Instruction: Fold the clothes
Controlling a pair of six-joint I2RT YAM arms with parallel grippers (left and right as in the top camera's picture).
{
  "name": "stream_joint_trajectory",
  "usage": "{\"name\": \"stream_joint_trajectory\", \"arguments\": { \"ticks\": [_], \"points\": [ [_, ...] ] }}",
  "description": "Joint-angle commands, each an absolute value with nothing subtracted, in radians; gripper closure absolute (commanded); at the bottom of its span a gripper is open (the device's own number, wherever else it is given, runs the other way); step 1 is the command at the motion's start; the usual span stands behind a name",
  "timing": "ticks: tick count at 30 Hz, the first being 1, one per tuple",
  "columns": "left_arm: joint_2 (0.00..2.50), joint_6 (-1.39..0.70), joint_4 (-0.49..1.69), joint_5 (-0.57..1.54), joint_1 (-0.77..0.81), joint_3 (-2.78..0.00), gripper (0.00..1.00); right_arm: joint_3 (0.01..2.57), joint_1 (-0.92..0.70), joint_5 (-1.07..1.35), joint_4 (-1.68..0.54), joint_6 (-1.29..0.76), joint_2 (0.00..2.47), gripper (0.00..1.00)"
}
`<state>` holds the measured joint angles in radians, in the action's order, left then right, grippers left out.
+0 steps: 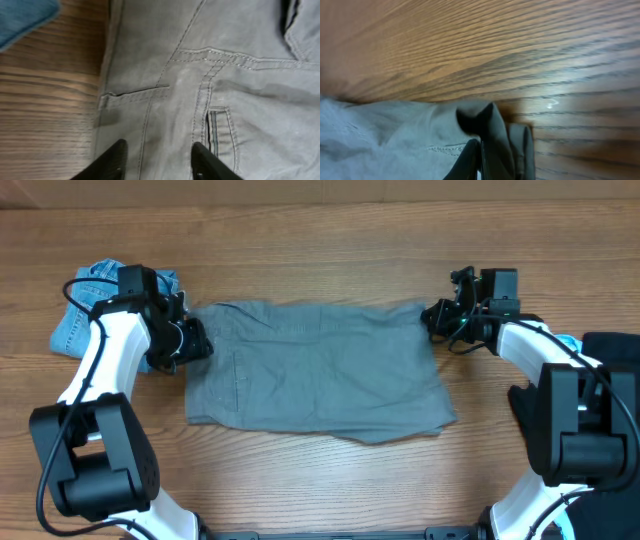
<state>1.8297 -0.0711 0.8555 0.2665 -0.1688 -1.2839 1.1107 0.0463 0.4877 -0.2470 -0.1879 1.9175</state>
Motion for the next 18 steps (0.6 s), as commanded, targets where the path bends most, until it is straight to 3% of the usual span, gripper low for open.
{"name": "stream_joint_trajectory", "arguments": {
  "ticks": [1,16,18],
  "points": [
    [1.857,-0.048,0.851,0.304,-0.157,-1.296,0.57,1.148,0.129,0.506,-0.245,-0.365,1.872,0.96],
    [1.929,-0.030,0.693,0.333,-0.066,-1.296,0.42,1.148,0.209,0.521,-0.375,-0.359,1.872,0.96],
    [1.971,-0.034,0.667,0.331,-0.046,-1.296,0.57,1.148,0.209,0.517,-0.393,-0.358,1.872,0.96]
  ]
}}
